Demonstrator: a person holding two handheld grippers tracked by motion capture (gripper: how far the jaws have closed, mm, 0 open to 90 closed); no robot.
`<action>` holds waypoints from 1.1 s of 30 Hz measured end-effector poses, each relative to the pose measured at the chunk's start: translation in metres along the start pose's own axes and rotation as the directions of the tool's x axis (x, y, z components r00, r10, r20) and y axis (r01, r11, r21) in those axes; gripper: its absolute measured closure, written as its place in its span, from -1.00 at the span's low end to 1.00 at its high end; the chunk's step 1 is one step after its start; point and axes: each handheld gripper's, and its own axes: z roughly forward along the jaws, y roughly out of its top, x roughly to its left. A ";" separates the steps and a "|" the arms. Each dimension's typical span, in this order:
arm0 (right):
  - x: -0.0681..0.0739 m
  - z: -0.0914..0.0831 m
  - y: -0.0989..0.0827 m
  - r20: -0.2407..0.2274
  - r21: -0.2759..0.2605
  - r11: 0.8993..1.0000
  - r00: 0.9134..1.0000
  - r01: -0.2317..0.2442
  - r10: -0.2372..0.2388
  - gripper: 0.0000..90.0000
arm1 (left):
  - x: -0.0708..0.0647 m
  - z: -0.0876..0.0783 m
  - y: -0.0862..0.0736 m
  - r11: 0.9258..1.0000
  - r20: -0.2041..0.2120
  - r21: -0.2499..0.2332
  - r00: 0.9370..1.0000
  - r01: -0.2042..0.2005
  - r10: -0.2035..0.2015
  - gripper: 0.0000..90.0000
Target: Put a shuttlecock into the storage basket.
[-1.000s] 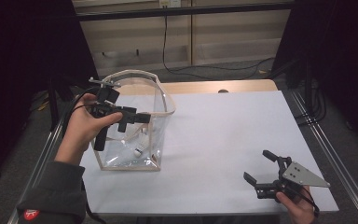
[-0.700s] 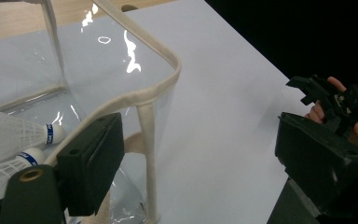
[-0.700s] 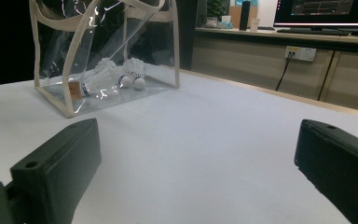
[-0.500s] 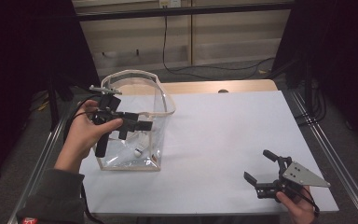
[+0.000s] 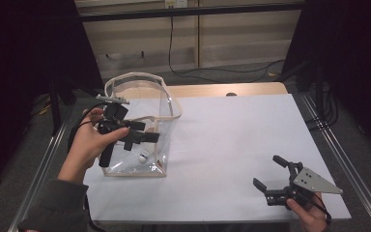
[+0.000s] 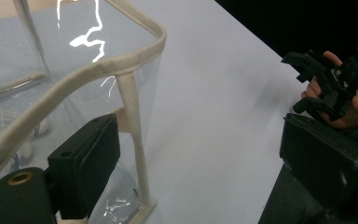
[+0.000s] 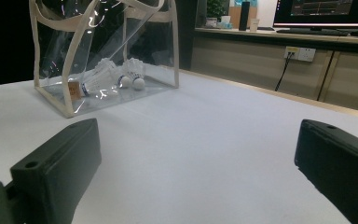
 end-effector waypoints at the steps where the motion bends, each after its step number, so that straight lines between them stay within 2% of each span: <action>1: 0.000 0.000 0.000 0.001 0.001 1.000 1.000 0.002 -0.002 -1.00 | 0.000 0.001 -0.001 1.000 0.004 0.000 1.000 0.000 0.000 -0.73; 20: -0.001 -0.001 0.000 0.001 -0.001 1.000 1.000 0.003 -0.003 -1.00 | -0.003 0.011 -0.013 0.999 0.032 0.026 0.999 -0.033 0.032 -0.77; 30: -0.001 -0.001 0.000 0.003 -0.001 1.000 1.000 0.003 -0.003 -1.00 | -0.006 0.016 -0.020 0.998 0.051 0.035 0.997 -0.059 0.058 -0.78; 33: -0.001 -0.001 0.000 0.005 -0.001 1.000 1.000 0.003 -0.003 -1.00 | -0.006 0.018 -0.023 0.996 0.045 0.044 0.997 -0.072 0.070 -0.79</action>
